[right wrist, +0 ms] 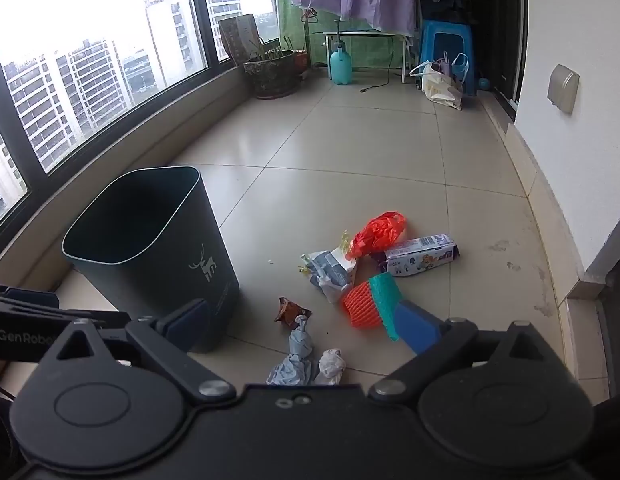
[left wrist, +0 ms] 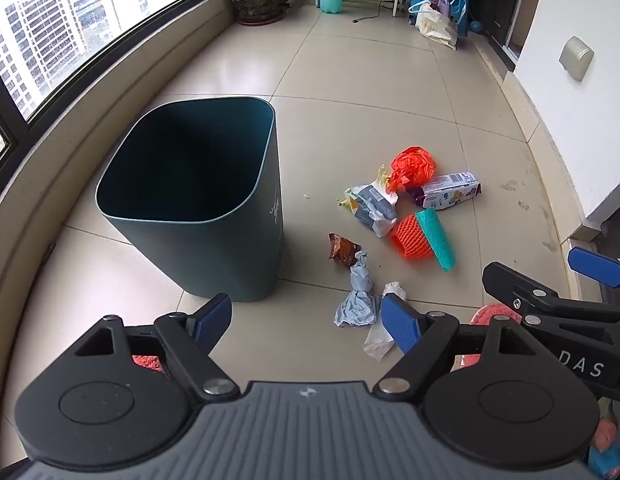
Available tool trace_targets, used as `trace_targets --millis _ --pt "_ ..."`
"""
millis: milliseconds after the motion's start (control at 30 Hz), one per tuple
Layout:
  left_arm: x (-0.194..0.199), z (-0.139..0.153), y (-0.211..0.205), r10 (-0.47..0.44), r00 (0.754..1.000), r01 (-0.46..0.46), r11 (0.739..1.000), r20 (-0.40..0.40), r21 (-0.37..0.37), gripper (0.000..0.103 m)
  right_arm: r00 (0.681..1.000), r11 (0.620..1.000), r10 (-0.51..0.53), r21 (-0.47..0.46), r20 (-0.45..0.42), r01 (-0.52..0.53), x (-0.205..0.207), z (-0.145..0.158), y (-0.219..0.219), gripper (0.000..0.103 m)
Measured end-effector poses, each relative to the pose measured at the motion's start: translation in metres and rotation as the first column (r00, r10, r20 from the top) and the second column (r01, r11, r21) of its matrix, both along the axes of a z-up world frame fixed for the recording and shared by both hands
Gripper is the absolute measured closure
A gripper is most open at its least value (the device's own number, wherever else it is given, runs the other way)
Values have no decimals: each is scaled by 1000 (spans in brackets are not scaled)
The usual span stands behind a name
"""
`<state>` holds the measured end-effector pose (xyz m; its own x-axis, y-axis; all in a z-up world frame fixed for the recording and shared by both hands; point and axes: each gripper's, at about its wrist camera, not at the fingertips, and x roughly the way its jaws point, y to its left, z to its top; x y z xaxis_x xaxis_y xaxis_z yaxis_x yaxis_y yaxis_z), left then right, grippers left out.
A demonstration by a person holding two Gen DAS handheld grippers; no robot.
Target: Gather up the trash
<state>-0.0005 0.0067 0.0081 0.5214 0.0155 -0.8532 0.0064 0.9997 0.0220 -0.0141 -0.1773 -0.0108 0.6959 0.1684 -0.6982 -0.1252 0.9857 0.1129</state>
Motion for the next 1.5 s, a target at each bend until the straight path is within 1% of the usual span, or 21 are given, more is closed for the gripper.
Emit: trace_targets --millis 300,633,1000,1400,1500 --pt "-2 0 0 2 1000 -2 1000 13 -2 21 1000 1000 5 7 12 -5 -2 4 0 4" --pt "-4 3 0 3 999 -3 1000 44 1 21 999 1000 11 17 35 -12 -6 7 -2 4" --pt "-8 5 -3 -5 996 3 1000 84 22 21 998 999 15 43 58 -18 -7 12 -3 5" --pt "-6 2 3 19 997 -20 1000 71 11 21 998 999 16 44 59 -18 -6 12 -3 5" --pt "-5 2 4 28 997 -29 1000 66 10 21 999 998 17 58 52 -20 -5 10 -4 5"
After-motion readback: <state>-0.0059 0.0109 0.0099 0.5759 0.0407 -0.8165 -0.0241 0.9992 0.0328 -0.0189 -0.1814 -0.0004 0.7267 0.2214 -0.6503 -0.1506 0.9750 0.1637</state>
